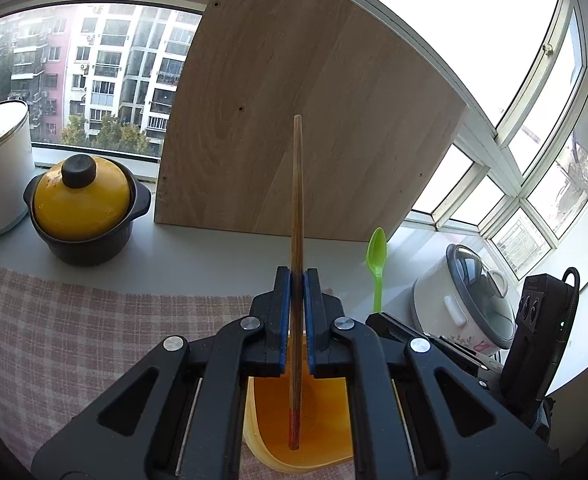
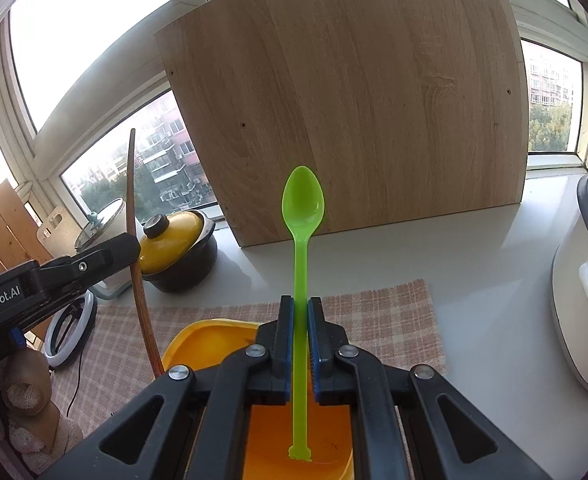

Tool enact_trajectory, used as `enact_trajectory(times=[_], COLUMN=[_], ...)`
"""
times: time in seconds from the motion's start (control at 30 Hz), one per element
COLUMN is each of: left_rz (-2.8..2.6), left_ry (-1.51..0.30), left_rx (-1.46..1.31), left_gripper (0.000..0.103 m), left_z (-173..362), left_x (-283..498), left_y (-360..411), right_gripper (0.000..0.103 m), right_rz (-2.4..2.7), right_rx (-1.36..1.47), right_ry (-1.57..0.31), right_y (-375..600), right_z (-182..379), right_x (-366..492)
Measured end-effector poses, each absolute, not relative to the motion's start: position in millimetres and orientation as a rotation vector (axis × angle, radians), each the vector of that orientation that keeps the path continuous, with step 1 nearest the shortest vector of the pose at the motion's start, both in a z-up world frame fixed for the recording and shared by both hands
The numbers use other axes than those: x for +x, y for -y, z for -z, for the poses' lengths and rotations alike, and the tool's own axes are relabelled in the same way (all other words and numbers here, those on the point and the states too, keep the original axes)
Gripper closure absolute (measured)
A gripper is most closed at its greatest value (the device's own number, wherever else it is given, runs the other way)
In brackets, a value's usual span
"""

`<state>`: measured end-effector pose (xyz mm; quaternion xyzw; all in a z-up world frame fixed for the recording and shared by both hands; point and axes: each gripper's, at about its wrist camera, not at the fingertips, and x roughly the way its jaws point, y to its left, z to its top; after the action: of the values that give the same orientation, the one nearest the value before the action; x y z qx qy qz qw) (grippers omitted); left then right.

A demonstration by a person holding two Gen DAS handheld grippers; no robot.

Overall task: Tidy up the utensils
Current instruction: 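Lift and carry the green spoon with the right tool while the left carries the chopstick to the yellow container, then open the right tool dropping the spoon into the yellow container while the left releases the chopstick there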

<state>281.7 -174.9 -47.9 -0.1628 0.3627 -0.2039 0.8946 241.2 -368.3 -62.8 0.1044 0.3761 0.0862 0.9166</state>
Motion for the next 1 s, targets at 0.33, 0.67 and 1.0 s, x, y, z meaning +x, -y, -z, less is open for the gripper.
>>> enact_trajectory(times=[0.33,0.67,1.0], left_rz=[0.438,0.459,0.507], left_ry=[-0.816,-0.853,-0.878], left_rx=[-0.315,-0.301,-0.248], left_gripper=[0.099,0.099,0.090], left_z=[70.9,80.5,78.0], left_x=[270.5,261.8,254.1], left_y=[171.9,171.7,180.6], right_gripper=[0.099,0.098,0.077], right_rz=[-0.182,-0.179,-0.160], right_rx=[0.215,0.227,0.224], right_ry=[-0.789,-0.806,-0.804], right_y=[370.2,370.7,369.4], right_z=[65.9,68.8,67.5], right_x=[225.7,216.4,209.1])
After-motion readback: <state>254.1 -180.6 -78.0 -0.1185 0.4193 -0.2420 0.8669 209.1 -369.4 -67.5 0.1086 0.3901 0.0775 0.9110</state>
